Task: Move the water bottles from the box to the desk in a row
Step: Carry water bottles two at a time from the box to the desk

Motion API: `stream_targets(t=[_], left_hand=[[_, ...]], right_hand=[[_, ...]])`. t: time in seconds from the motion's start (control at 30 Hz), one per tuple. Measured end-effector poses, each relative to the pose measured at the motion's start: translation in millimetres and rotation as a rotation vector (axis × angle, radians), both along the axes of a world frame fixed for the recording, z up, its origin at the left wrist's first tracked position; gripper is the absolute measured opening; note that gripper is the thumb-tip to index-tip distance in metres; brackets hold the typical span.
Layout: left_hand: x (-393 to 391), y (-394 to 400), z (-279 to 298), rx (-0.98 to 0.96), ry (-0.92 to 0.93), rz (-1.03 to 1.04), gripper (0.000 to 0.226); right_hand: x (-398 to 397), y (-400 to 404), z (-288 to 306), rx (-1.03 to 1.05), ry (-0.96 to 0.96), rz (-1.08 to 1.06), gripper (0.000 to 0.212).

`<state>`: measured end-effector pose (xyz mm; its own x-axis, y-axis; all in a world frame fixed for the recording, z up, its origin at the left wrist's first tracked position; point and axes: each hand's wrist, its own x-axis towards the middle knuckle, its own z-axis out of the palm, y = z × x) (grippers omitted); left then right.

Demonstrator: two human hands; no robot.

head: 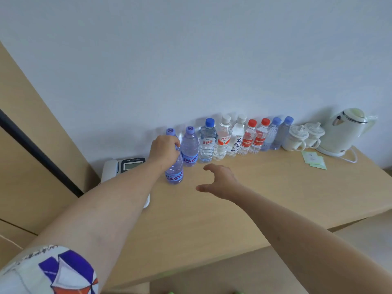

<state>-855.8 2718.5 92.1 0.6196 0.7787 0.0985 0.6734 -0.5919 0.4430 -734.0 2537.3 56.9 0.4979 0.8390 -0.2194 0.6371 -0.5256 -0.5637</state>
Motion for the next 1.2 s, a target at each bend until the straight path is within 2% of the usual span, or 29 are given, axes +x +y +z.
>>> stream_targets(t=[0.37, 0.53, 0.7, 0.93, 1.2], left_hand=[[8, -4, 5, -0.002, 0.107, 0.031, 0.022], [15, -16, 22, -0.002, 0.098, -0.006, 0.045], [49, -49, 55, 0.068, 0.051, -0.101, 0.049], [143, -150, 70, 0.124, 0.026, -0.29, 0.054], [293, -330, 55, 0.113, 0.066, -0.581, 0.056]], right_hand=[[-13, 13, 1, 0.001, -0.025, 0.008, 0.085], [-5, 5, 12, 0.022, -0.055, 0.0, 0.084], [27, -26, 42, 0.045, -0.134, -0.017, 0.088], [104, -132, 71, 0.036, -0.22, -0.155, 0.088], [201, -327, 73, -0.044, -0.233, -0.444, 0.089]])
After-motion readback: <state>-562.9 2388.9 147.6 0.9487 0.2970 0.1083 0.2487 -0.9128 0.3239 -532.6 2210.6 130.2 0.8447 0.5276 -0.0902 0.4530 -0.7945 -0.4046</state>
